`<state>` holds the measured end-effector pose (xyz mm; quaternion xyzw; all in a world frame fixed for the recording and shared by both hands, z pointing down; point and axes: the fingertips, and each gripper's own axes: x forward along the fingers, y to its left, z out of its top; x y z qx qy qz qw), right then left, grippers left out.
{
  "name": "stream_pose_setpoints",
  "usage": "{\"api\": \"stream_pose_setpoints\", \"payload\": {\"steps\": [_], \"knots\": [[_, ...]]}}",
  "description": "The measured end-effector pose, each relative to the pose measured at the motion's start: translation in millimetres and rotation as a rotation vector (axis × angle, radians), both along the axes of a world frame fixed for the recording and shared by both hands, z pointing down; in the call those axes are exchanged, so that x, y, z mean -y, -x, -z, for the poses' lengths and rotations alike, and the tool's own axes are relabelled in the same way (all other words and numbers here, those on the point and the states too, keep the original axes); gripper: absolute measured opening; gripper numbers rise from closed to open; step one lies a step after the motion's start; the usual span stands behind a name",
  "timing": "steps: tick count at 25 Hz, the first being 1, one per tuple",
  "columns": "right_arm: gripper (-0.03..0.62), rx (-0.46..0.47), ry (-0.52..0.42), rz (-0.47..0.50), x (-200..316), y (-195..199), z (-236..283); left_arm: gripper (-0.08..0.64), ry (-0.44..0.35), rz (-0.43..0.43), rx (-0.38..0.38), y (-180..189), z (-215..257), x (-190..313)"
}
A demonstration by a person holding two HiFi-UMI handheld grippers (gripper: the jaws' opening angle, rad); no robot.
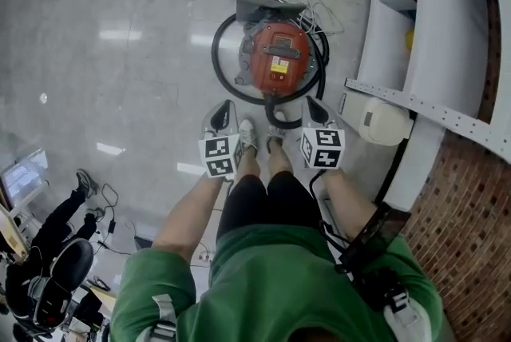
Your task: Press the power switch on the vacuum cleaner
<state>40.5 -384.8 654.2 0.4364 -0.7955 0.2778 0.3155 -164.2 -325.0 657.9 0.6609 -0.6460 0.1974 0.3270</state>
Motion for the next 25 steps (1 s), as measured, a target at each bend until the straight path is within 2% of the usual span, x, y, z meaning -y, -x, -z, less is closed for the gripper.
{"api": "stream_pose_setpoints", "payload": {"steps": [3, 9, 19, 25], "knots": [[0.003, 0.006, -0.044, 0.013, -8, 3, 33, 0.008, -0.040, -0.002, 0.020, 3, 30, -5], [0.003, 0.008, -0.200, 0.020, -11, 2, 103, 0.008, -0.163, -0.032, 0.058, 2, 98, 4], [0.003, -0.014, -0.518, 0.093, -31, 10, 228, 0.006, -0.450, -0.156, 0.213, -3, 222, 0], [0.003, -0.035, -0.640, 0.076, -47, 3, 275, 0.006, -0.561, -0.149, 0.216, 3, 269, -9]]}}
